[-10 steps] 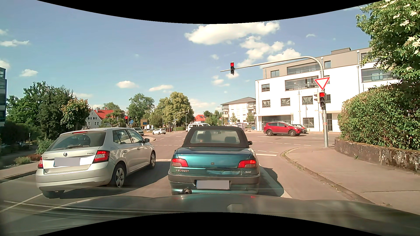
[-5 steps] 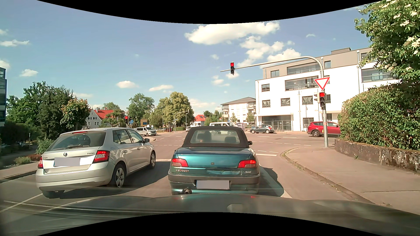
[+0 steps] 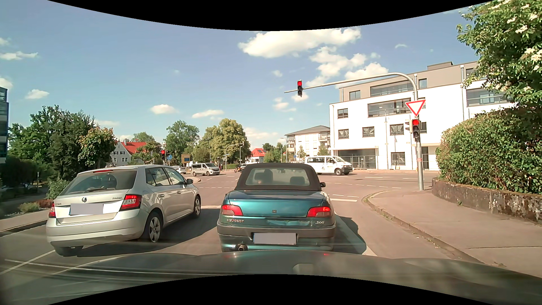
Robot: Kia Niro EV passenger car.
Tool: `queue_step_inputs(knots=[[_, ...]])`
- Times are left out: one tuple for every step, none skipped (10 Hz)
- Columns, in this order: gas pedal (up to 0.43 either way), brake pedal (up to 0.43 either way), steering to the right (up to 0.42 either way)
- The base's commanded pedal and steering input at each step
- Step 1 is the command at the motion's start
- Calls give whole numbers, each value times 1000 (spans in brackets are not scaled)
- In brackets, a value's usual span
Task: Follow the waypoints while adhering to traffic rules and regulations
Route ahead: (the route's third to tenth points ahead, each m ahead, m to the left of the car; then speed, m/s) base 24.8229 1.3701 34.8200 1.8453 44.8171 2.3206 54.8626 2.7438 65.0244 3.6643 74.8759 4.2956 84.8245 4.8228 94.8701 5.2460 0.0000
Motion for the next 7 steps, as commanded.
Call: queue_step_inputs(knots=[[0, 652, 4], [0, 659, 4], [0, 652, 5], [0, 659, 4], [0, 652, 5], [0, 659, 4], [0, 659, 4]])
